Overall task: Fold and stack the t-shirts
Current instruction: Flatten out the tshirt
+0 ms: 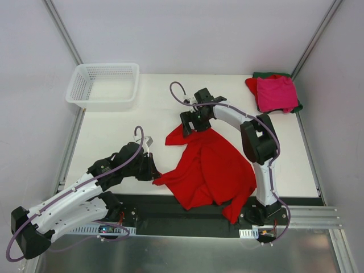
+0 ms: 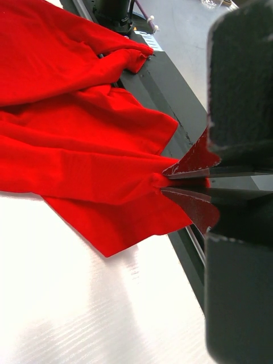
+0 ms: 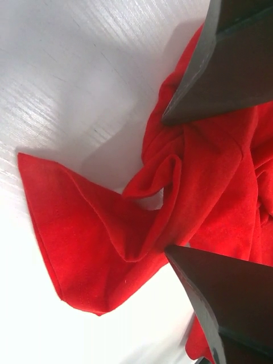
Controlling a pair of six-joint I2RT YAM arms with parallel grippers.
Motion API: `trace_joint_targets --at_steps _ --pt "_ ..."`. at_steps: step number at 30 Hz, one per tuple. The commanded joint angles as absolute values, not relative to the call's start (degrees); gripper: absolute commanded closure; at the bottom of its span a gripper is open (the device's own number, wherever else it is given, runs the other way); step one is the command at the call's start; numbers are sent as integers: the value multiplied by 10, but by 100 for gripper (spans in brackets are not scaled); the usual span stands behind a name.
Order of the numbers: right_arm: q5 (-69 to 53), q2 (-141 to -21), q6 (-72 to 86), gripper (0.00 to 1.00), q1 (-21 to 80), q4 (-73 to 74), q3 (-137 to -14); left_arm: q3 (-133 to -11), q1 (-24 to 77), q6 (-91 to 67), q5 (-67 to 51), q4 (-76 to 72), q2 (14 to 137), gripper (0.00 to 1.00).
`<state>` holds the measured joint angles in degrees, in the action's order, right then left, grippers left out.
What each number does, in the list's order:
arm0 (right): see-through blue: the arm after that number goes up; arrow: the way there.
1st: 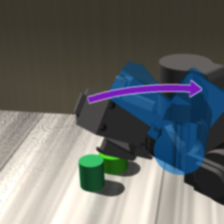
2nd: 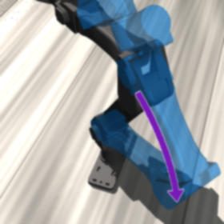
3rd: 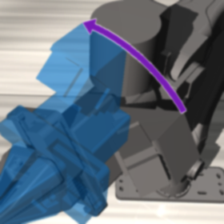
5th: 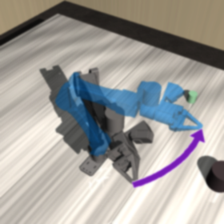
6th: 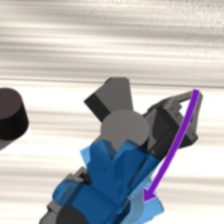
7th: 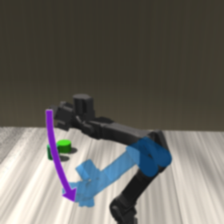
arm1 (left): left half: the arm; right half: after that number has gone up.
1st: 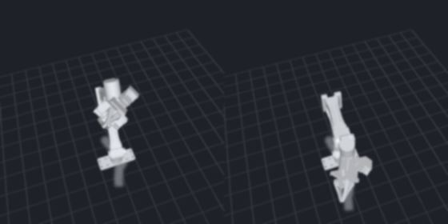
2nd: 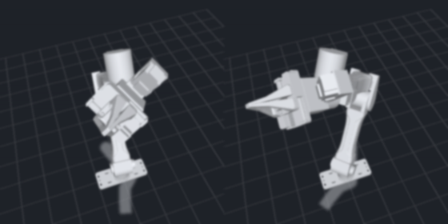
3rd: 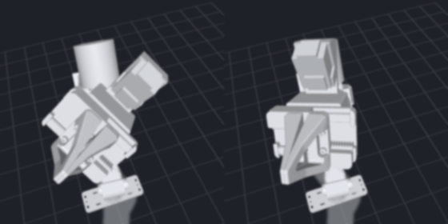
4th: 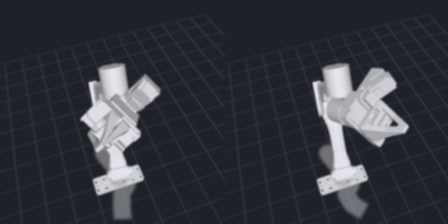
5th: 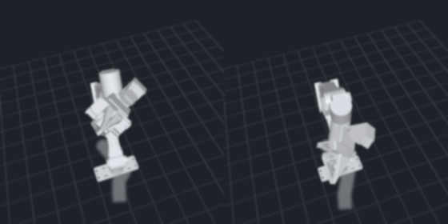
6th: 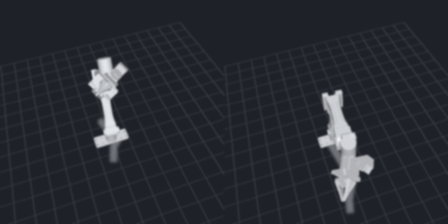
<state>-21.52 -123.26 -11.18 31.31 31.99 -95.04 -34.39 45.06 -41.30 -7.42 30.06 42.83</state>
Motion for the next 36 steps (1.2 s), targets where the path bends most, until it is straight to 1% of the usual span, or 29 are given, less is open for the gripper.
trace_joint_targets --at_steps 1,10,14,25,33,36 --pt "-185 -1218 -107 7 320 338 -962 -358 454 -408 -73 308 420 95" --pt "-144 -1216 -115 4 320 347 -1049 -357 454 -411 -71 308 416 95" --pt "-150 -1246 -120 3 319 367 -1099 -359 454 -410 -72 307 418 95" --pt "-209 -1338 -119 5 313 370 -1157 -361 453 -407 -72 307 421 95" --pt "-255 -1361 -118 6 314 361 -1172 -365 450 -404 -72 307 425 95" --pt "-266 -1365 -117 7 313 359 -1174 -365 450 -403 -71 307 422 95"
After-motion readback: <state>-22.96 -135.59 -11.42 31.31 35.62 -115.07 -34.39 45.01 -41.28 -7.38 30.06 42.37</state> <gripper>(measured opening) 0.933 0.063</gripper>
